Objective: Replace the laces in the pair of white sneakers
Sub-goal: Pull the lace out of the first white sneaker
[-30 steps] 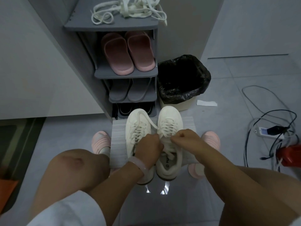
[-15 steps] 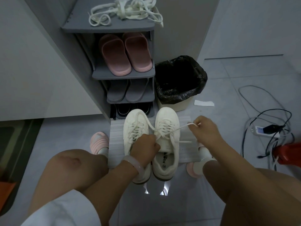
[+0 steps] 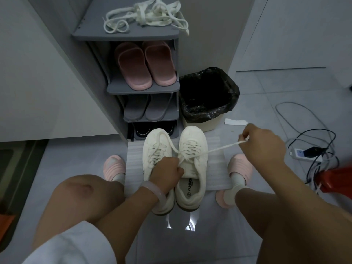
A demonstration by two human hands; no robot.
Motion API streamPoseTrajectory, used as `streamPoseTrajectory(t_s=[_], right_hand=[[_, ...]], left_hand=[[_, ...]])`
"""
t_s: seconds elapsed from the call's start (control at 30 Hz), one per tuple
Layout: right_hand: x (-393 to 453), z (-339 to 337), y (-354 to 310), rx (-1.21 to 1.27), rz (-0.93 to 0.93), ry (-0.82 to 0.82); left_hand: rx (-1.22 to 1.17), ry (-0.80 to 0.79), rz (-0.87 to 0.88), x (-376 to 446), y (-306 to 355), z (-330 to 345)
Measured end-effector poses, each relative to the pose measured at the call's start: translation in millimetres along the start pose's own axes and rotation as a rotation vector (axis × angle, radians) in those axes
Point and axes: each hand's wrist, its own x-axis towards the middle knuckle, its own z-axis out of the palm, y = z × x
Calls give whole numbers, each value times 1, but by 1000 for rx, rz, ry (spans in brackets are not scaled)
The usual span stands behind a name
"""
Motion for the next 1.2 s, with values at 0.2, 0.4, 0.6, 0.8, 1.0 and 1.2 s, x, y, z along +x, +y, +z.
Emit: streamPoseTrajectory(t_s=[0.2, 0.4, 0.6, 0.8, 1.0, 1.2], right_hand=[[-40, 17, -21, 91, -511, -861], [-41, 28, -38, 471, -272, -565], [-39, 45, -44, 352, -157, -495], [-40, 44, -54, 713, -19, -680], [-55, 52, -56, 237, -199, -574], [-57, 59, -58, 219, -157, -498]], left_hand=[[-70, -23, 74, -4, 3, -4], [1, 152, 220, -4, 2, -1], [-187, 179, 251, 10, 5, -6], [-289, -88, 173, 25, 7, -8], [-189, -154, 151, 27, 11, -8], [-175, -86, 159, 27, 14, -12]])
